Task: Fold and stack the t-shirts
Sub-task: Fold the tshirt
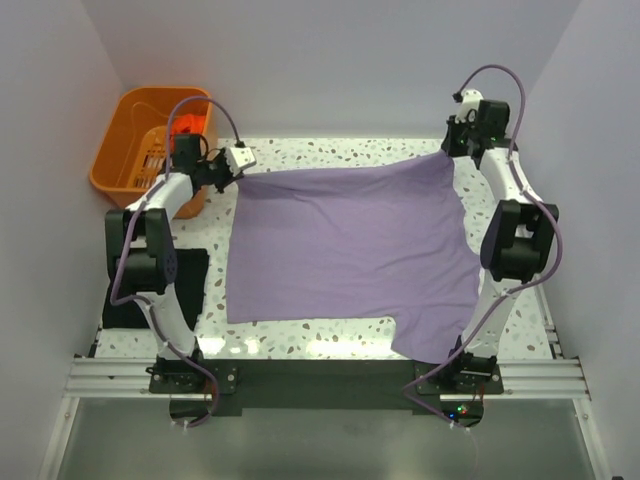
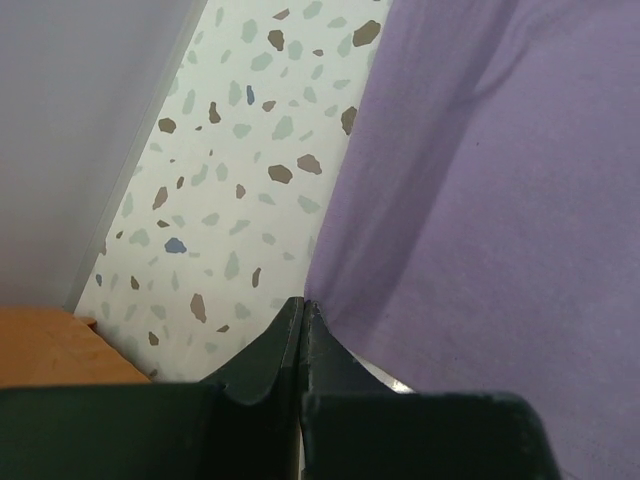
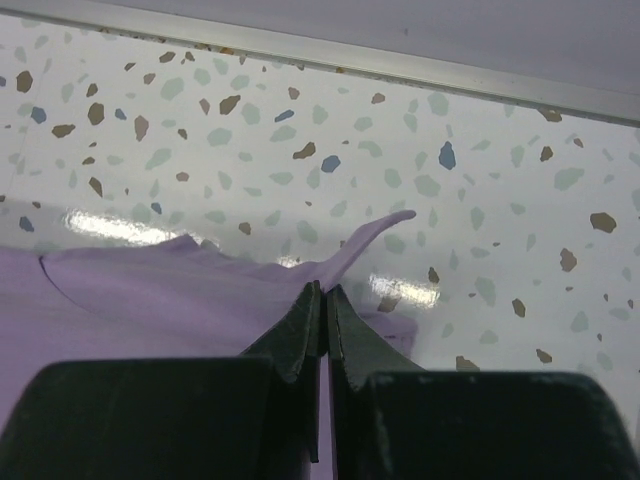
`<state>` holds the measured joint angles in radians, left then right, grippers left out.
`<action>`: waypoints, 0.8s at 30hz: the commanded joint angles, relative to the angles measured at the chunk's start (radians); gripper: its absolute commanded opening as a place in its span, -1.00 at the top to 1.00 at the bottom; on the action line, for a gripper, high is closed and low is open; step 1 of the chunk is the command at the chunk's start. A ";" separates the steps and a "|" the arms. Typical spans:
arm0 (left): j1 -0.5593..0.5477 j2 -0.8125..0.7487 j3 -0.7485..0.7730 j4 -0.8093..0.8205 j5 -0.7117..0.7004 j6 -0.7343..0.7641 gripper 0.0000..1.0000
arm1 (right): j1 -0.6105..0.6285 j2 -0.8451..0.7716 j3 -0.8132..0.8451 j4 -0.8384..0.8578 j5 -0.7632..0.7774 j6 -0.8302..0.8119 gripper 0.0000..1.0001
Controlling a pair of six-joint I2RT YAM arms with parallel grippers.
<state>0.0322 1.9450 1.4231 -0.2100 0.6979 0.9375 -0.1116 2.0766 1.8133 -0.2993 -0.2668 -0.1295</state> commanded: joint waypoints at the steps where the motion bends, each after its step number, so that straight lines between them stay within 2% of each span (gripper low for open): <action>1: 0.017 -0.086 -0.052 0.027 0.023 0.055 1.00 | -0.010 -0.110 -0.034 0.000 -0.043 -0.047 1.00; 11: 0.021 -0.188 -0.167 0.034 0.025 0.104 1.00 | -0.016 -0.254 -0.198 -0.020 -0.055 -0.105 1.00; 24: 0.025 -0.215 -0.230 -0.014 0.018 0.222 1.00 | -0.016 -0.432 -0.425 -0.041 -0.048 -0.150 1.00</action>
<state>0.0402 1.7741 1.2118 -0.2188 0.7033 1.0969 -0.1204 1.7157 1.4208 -0.3466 -0.3054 -0.2462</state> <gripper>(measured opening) 0.014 0.022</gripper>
